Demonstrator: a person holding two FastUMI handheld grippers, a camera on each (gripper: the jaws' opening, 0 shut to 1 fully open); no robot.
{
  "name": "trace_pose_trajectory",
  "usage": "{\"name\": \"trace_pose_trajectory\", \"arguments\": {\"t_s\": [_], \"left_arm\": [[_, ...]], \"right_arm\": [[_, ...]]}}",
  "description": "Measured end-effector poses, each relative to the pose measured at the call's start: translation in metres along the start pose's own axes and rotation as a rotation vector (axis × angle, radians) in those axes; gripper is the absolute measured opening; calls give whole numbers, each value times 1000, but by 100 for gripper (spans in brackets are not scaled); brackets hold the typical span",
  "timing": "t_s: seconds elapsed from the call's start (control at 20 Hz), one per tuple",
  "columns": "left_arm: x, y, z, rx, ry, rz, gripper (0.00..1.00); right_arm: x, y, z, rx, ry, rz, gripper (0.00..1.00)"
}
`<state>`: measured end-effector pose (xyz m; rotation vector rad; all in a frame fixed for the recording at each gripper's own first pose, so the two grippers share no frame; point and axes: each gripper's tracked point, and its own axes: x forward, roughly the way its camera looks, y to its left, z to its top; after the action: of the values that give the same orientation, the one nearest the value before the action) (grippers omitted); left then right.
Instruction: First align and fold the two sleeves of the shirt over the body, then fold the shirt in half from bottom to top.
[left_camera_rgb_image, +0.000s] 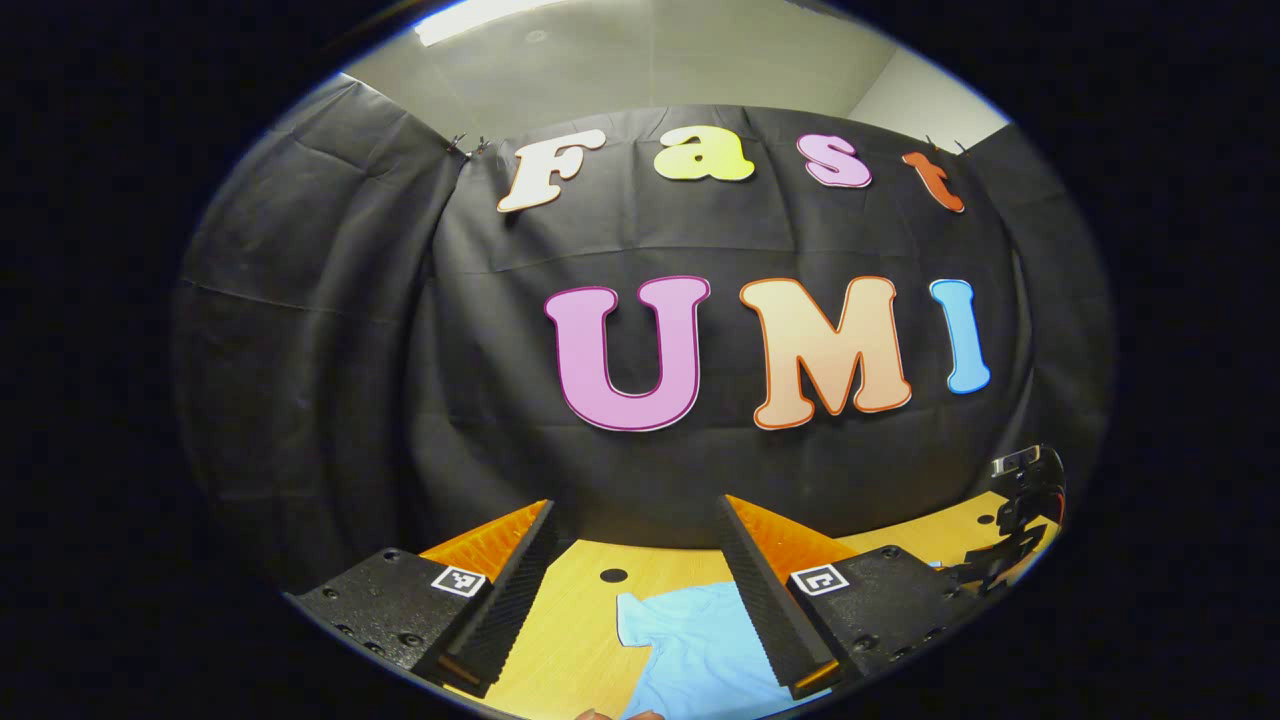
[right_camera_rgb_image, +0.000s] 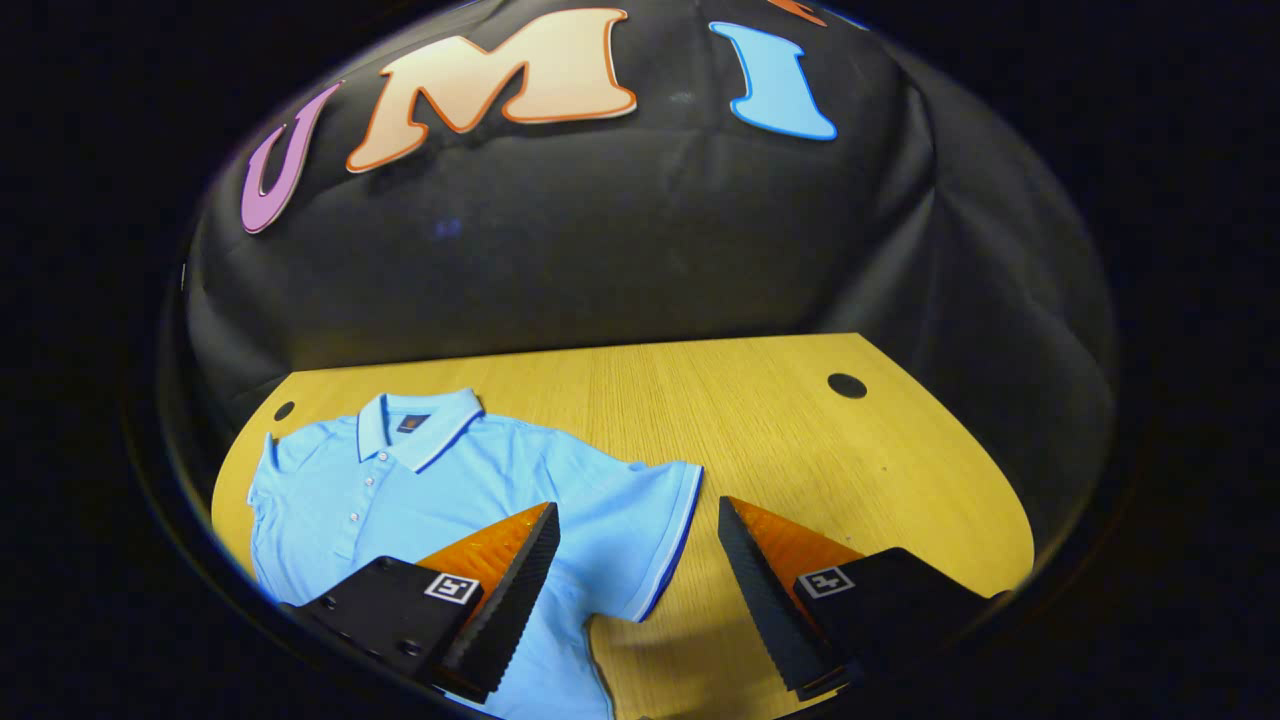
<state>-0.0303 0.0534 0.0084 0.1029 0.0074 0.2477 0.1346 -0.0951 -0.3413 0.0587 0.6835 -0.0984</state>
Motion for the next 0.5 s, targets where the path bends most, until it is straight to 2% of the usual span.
{"name": "trace_pose_trajectory", "arguments": {"t_s": [0.15, 0.3, 0.35, 0.45, 0.5], "left_arm": [[3, -5, -8, 11, 31, 6, 94], [7, -7, -6, 24, 36, 11, 93], [9, -9, -9, 28, 42, 12, 92], [10, -12, -13, 23, 57, 11, 92], [11, -14, -15, 18, 64, 7, 93]], "right_arm": [[22, 5, -22, 55, 81, 12, 98], [37, -3, -40, 83, 142, -26, 96], [33, -3, -33, 86, 120, -32, 98], [44, -3, -33, 104, 116, -33, 94], [46, -5, -34, 97, 114, -45, 94]]}}
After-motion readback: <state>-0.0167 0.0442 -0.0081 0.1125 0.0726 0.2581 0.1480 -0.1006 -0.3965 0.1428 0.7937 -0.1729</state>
